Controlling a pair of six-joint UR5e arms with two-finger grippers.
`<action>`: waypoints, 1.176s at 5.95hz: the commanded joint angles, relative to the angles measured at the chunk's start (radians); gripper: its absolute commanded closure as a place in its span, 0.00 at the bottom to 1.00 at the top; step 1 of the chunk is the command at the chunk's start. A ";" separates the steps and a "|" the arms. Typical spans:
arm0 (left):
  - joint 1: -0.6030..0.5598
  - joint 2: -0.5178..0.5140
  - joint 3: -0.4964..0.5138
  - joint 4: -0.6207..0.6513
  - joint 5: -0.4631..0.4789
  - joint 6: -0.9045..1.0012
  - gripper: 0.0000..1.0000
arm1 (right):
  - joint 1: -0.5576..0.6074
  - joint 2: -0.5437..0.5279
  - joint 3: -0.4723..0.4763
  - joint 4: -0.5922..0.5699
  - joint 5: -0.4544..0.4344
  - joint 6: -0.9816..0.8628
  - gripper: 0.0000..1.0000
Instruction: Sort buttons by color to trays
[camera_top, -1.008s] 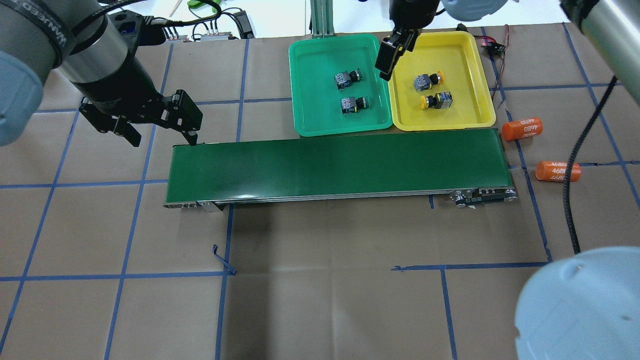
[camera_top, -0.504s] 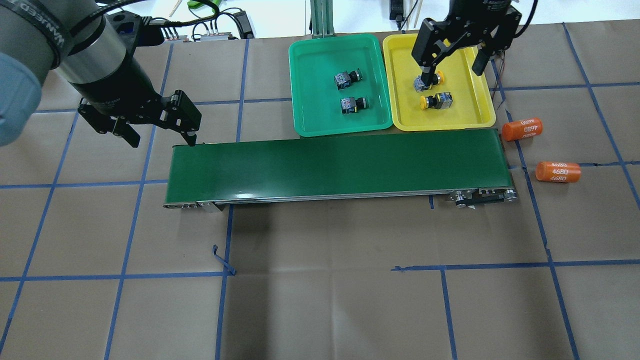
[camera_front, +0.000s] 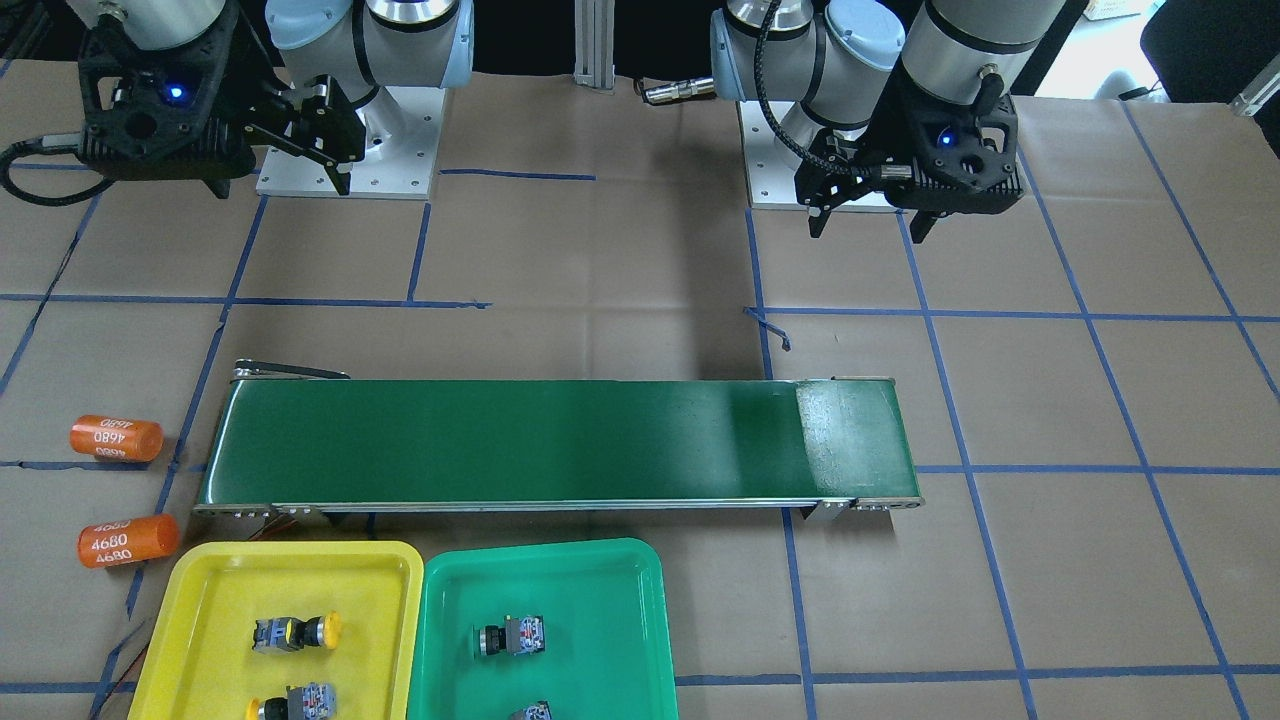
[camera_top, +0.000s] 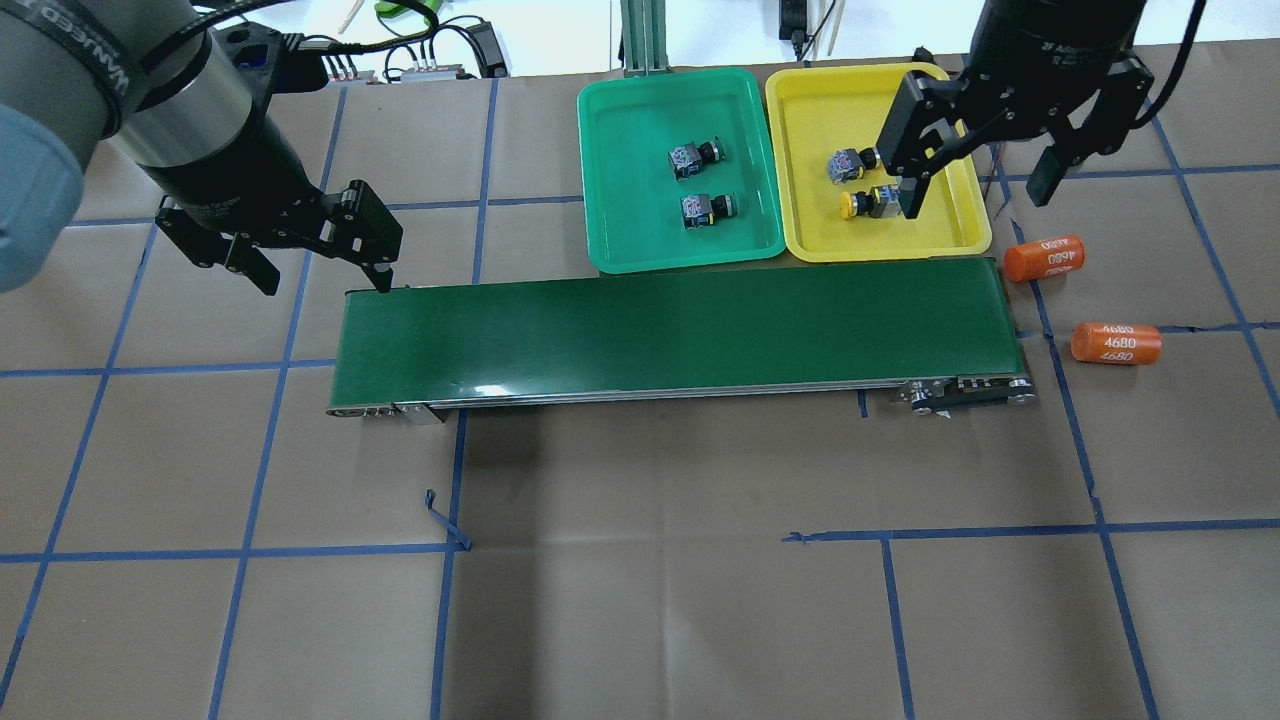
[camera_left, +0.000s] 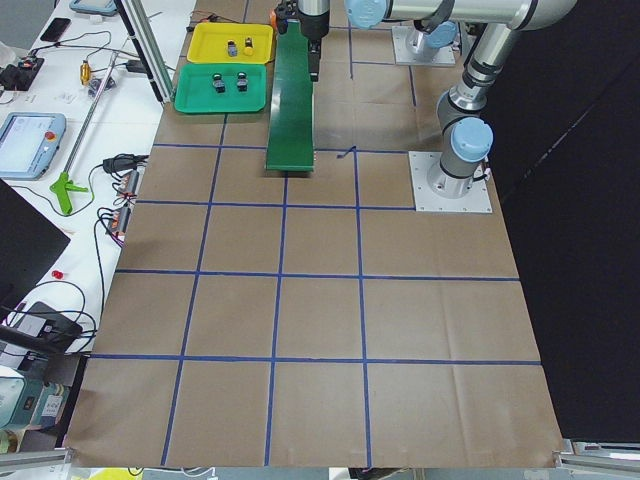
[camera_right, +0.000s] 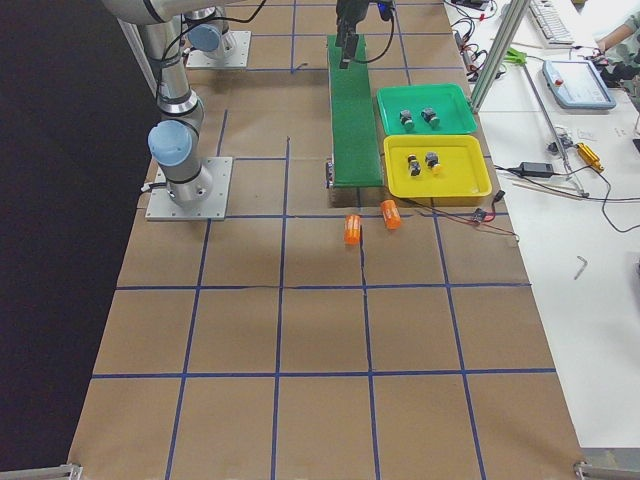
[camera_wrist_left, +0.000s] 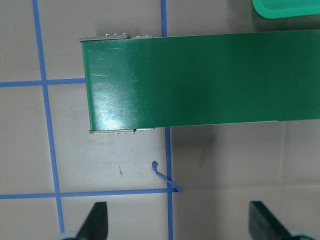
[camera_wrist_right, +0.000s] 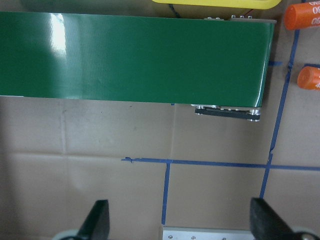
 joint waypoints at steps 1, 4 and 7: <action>0.000 0.000 0.000 0.000 0.000 -0.001 0.02 | 0.005 -0.014 0.057 -0.063 -0.008 0.024 0.00; -0.002 0.000 0.000 0.000 0.000 -0.001 0.02 | 0.006 0.023 0.055 -0.152 0.002 0.021 0.00; 0.000 0.000 -0.002 0.002 -0.003 -0.001 0.02 | 0.005 0.023 0.055 -0.152 0.002 0.021 0.00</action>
